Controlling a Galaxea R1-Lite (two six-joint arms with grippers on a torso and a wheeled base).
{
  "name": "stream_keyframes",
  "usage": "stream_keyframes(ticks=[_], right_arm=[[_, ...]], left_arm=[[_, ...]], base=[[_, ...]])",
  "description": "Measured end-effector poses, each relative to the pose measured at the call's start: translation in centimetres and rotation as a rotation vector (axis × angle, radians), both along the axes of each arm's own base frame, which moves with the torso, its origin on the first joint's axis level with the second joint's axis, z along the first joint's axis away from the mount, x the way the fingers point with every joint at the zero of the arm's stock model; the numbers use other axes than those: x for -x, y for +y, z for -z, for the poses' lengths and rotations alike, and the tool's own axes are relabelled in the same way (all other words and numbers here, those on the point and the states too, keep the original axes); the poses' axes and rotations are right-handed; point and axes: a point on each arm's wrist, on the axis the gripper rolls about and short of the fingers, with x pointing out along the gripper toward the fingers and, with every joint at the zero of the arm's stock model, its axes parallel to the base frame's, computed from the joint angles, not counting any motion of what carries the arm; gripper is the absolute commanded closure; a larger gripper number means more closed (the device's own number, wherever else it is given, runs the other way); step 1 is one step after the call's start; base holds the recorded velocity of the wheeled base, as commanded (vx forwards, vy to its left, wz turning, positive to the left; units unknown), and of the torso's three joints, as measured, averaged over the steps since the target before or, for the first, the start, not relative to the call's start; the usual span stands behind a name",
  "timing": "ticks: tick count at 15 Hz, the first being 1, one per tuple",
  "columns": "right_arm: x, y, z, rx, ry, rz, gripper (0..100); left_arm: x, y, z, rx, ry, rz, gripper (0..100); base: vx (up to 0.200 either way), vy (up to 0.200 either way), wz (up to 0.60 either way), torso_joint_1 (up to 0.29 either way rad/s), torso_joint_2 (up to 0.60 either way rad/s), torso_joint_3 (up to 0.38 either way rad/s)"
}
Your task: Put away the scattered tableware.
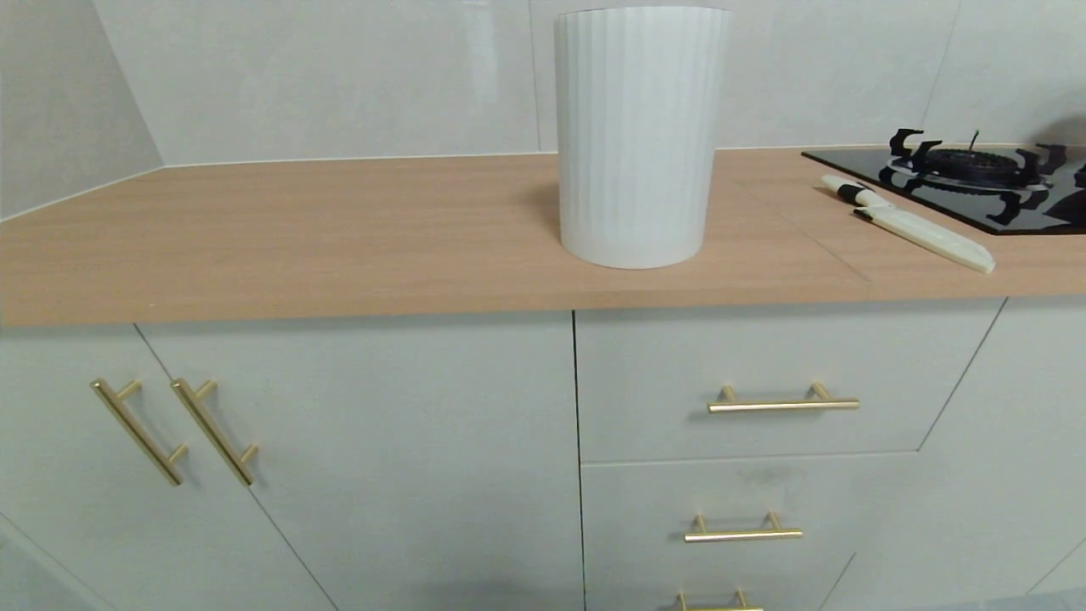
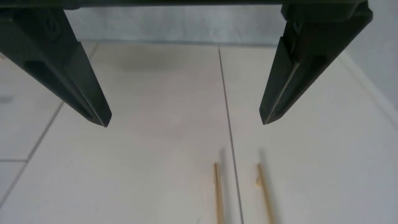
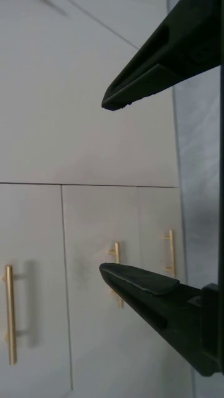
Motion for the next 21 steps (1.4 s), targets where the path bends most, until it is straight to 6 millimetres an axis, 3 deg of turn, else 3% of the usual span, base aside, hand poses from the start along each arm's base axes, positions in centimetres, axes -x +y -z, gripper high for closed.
stream_keyframes(ticks=[11,21], right_arm=[[0.0,0.0,0.0,-0.002,0.0,0.0,0],[0.0,0.0,0.0,-0.002,-0.001,-0.001,0]], left_arm=[[0.0,0.0,0.01,0.0,0.0,0.0,0],[0.0,0.0,0.01,0.0,0.0,0.0,0]], base=[[0.0,0.0,0.0,0.001,-0.01,-0.005],[0.0,0.0,0.0,0.072,-0.39,-0.327]])
